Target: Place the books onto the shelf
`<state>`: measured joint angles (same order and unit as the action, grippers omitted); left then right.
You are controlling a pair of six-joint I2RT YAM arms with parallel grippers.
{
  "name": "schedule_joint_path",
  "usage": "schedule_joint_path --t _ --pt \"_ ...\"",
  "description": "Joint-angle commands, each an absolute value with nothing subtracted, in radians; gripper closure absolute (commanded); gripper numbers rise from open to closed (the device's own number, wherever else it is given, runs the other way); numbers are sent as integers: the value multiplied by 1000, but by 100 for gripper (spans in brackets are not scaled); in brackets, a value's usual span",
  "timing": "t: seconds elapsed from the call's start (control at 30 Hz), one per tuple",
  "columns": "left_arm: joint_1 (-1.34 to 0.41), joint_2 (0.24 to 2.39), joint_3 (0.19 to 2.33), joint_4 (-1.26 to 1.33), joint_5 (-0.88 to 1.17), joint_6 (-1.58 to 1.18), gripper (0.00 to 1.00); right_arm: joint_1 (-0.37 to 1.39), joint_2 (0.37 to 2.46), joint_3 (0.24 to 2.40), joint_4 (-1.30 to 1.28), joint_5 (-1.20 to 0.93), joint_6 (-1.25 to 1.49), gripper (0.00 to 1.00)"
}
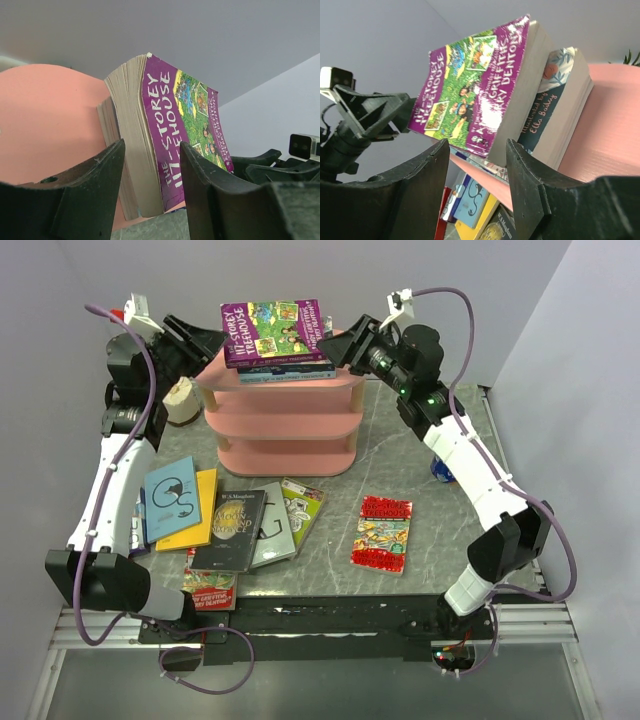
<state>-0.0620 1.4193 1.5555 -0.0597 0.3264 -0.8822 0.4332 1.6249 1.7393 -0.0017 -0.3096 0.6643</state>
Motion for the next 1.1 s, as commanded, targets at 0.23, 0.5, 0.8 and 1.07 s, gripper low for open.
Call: schedule_joint_path --t 0.23,0.5,0.8,1.07 --pt "-57 1431 1586 41 368 -911 57 426 1655 1819 8 -341 655 50" --pt "-57 1443 1583 55 402 -920 60 425 1658 1818 9 -354 660 61" --pt "-58 1474 1583 74 454 -939 70 426 1641 1798 14 -353 657 65" --pt "-60 1514 1605 97 495 -962 72 425 1623 1779 17 -350 650 65"
